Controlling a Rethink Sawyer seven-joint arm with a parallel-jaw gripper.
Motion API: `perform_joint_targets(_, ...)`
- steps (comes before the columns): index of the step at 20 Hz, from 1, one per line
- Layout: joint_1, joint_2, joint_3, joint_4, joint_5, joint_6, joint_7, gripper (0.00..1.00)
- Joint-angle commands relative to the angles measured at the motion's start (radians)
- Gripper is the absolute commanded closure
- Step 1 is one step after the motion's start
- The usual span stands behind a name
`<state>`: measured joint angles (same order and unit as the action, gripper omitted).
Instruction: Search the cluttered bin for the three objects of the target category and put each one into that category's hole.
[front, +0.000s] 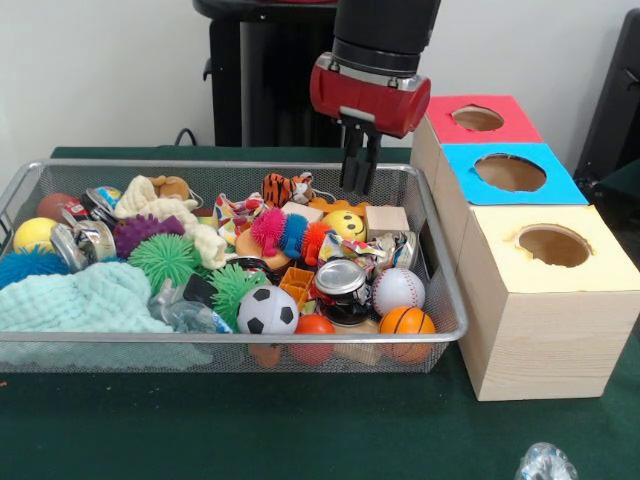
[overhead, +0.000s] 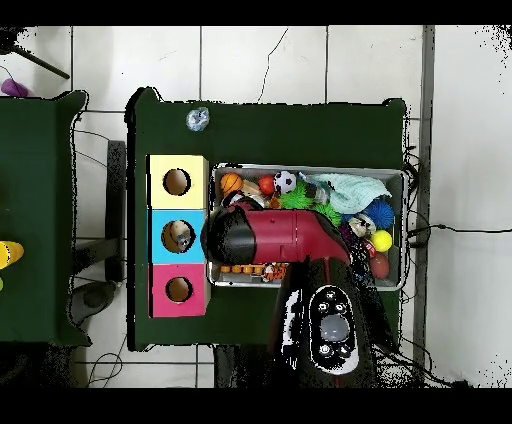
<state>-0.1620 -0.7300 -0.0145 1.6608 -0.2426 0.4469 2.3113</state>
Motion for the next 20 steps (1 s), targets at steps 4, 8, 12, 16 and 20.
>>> perform_joint_targets(4, -0.004, 0.016, 0.036, -0.001, 0.027, 0.114, 0.034, 1.0)
perform_joint_targets(8, 0.055, 0.032, -0.021, -0.114, 0.017, 0.218, 0.064, 1.0)
perform_joint_targets(12, 0.009, 0.055, 0.025, -0.151, 0.044, 0.212, 0.031, 1.0)
perform_joint_targets(16, -0.01, 0.069, 0.059, -0.216, 0.06, 0.259, -0.003, 1.0)
perform_joint_targets(20, -0.011, 0.095, 0.081, -0.251, 0.071, 0.264, -0.005, 1.0)
